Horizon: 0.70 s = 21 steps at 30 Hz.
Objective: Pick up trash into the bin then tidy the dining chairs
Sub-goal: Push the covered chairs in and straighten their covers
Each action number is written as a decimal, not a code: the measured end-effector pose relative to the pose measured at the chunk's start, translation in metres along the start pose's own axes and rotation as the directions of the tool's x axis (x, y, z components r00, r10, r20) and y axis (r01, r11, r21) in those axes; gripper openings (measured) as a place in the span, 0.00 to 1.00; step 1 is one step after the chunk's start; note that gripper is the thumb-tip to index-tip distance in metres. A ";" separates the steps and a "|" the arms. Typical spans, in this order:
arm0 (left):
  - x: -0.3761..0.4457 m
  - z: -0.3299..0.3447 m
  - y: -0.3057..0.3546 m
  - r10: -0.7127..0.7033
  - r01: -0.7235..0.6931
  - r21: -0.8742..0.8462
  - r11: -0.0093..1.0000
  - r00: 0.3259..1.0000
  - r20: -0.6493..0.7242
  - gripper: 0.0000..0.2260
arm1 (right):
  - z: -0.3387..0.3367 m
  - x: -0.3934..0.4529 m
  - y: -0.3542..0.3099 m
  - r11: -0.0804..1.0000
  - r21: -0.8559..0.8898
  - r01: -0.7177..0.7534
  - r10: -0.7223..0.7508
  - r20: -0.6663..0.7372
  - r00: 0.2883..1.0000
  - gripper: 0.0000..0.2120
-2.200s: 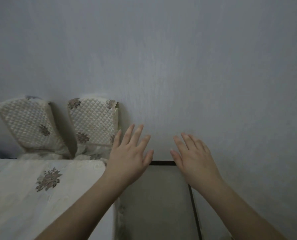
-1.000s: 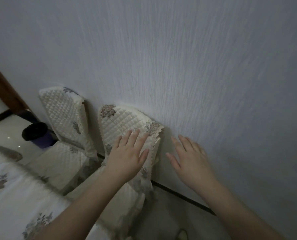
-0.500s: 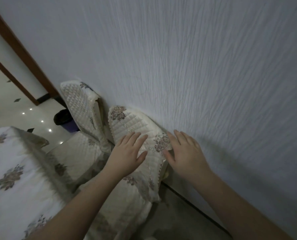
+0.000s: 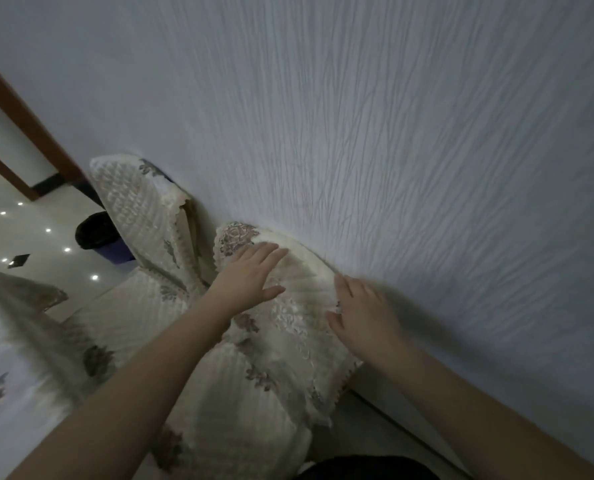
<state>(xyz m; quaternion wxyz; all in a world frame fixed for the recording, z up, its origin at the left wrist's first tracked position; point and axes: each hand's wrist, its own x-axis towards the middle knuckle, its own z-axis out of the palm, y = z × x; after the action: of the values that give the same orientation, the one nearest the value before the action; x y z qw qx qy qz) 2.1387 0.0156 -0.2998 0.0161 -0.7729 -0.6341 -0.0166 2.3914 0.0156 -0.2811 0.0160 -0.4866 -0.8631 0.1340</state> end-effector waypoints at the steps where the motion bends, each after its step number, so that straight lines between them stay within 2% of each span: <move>1: 0.008 0.003 -0.010 0.008 -0.008 0.003 1.000 1.000 0.007 0.33 | 0.006 0.006 0.000 1.000 -0.005 -0.021 0.021 0.017 1.000 0.31; 7: 0.048 0.027 -0.047 0.004 -0.009 0.047 0.999 0.994 0.110 0.38 | 0.031 0.033 0.004 0.992 0.021 -0.121 0.119 0.087 0.989 0.34; 14: 0.073 0.035 -0.056 0.039 -0.041 -0.097 0.994 0.999 -0.023 0.31 | 0.044 0.055 0.014 0.958 0.229 -0.171 0.127 0.195 0.973 0.26; 19: 0.071 0.039 -0.060 0.025 -0.029 -0.162 0.986 0.999 -0.029 0.30 | 0.048 0.056 0.014 0.941 0.309 -0.141 0.079 0.204 0.976 0.23; 21: 0.067 0.039 -0.058 -0.017 0.018 -0.221 0.975 1.000 0.006 0.30 | 0.049 0.053 0.014 0.936 0.334 -0.112 0.045 0.204 0.978 0.22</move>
<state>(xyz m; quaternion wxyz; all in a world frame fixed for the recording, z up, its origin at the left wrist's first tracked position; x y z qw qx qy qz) 2.0950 0.0939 -0.3355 -0.0713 -0.7645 -0.6350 -0.0855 2.3676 0.0572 -0.3370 0.0117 -0.4952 -0.8037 0.3298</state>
